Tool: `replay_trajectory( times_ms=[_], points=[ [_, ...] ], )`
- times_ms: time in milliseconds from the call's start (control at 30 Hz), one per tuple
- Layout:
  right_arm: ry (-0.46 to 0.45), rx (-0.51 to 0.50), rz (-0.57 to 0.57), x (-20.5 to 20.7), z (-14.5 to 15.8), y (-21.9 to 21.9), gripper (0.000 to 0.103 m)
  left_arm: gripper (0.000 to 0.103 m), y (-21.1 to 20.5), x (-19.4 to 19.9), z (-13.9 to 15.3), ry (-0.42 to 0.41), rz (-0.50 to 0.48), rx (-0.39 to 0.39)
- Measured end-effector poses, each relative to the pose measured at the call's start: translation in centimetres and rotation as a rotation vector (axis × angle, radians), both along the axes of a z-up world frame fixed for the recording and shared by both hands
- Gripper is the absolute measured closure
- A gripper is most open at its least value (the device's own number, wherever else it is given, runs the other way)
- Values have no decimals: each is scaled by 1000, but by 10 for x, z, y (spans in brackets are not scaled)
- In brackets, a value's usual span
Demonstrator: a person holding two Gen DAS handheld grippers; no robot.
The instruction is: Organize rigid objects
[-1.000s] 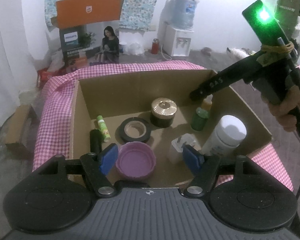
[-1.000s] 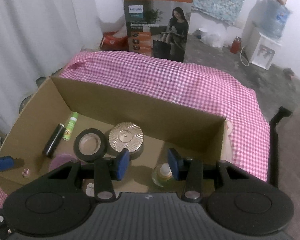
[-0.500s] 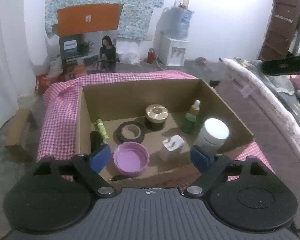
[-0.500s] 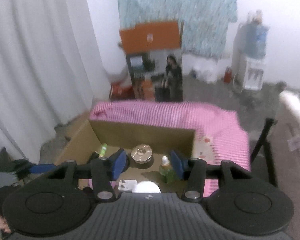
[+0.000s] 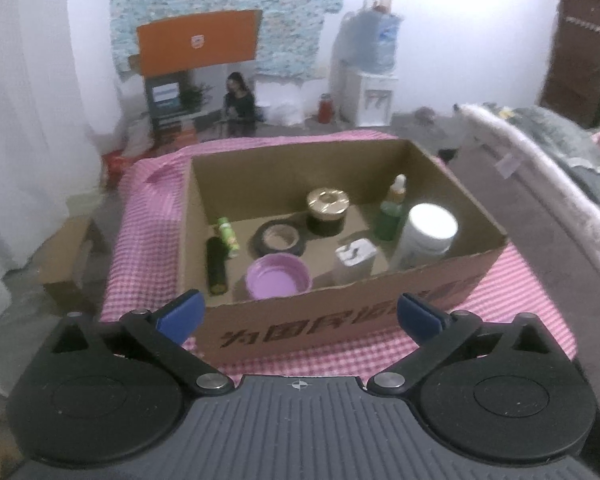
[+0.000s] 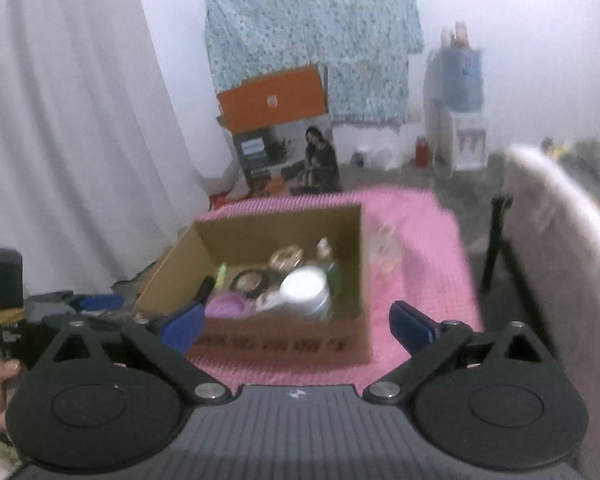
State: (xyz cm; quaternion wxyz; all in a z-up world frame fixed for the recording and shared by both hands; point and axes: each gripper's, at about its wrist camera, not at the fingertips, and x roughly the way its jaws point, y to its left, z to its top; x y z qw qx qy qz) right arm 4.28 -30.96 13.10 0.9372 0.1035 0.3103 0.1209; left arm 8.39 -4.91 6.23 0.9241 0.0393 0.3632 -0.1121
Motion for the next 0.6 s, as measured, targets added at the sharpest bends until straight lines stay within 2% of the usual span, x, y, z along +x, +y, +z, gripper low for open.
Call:
replay_trajectory(
  times_ms=[233,467,600],
  points=[
    [-23,-11,-29,10,-32,43,0,0,0,-9,3,-37,75,56],
    [-16,-95,-61,24,-47,71,0,0,-3,-4,3,-68,128,100],
    [12,-128,-92,36,-55,76,0,0,-3,0,1,-68,156,92]
  ],
)
